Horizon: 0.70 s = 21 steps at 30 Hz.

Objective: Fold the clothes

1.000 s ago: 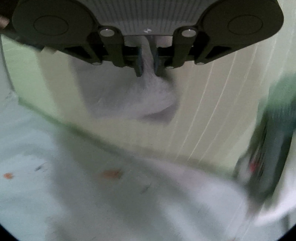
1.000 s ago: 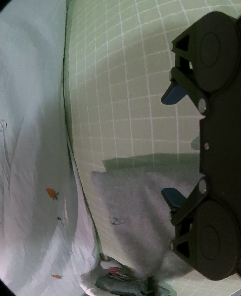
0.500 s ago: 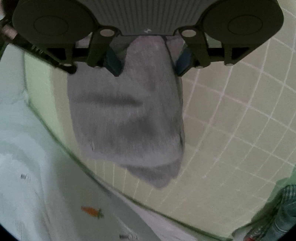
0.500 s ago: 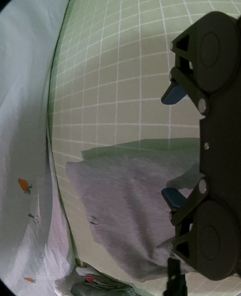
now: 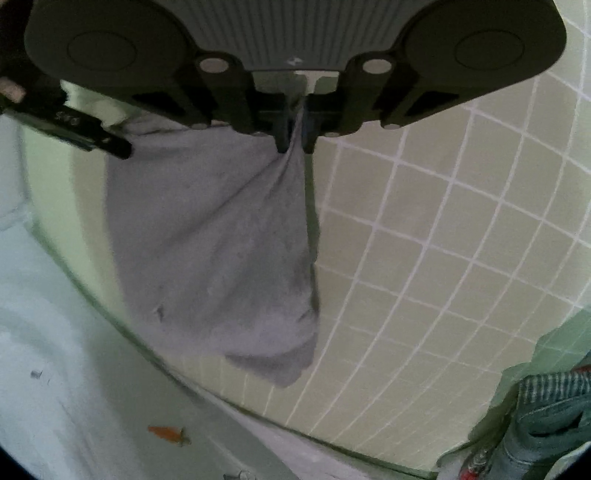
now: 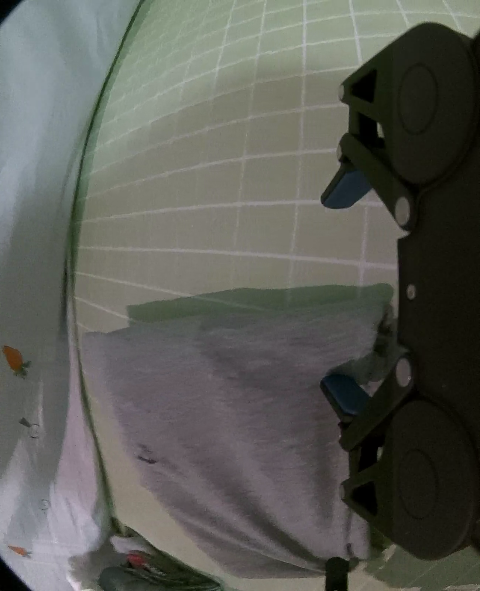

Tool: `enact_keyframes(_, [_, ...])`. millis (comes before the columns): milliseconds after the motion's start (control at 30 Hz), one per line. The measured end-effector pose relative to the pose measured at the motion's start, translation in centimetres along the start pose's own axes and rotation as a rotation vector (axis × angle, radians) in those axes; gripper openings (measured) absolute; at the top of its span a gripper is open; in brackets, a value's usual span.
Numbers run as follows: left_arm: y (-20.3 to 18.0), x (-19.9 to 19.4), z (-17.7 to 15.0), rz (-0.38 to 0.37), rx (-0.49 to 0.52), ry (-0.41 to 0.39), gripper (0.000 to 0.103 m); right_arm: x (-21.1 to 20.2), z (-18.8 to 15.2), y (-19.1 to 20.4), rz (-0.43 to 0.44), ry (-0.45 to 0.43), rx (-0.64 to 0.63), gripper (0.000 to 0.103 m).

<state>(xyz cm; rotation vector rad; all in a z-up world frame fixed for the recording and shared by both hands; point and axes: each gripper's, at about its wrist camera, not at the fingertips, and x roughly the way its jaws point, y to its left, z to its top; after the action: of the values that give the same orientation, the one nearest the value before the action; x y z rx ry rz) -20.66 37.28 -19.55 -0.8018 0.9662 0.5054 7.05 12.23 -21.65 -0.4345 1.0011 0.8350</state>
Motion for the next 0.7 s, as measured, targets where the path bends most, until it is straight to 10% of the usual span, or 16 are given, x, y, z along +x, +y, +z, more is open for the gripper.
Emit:
enact_keyframes(100, [-0.3, -1.6, 0.1, -0.066, 0.009, -0.075, 0.028, -0.2, 0.0, 0.0, -0.011, -0.007, -0.006, 0.098])
enact_keyframes(233, [0.8, -4.1, 1.4, -0.16, -0.049, -0.197, 0.072, -0.4, 0.4, -0.1, -0.029, -0.021, -0.001, 0.098])
enact_keyframes(367, [3.0, -3.8, 3.5, -0.254, -0.174, -0.252, 0.074, -0.2, 0.9, -0.1, -0.039, -0.016, 0.015, 0.099])
enact_keyframes(700, [6.5, 5.1, 9.7, -0.427, -0.361, -0.074, 0.072, 0.3, 1.5, 0.9, -0.096, -0.001, -0.034, 0.1])
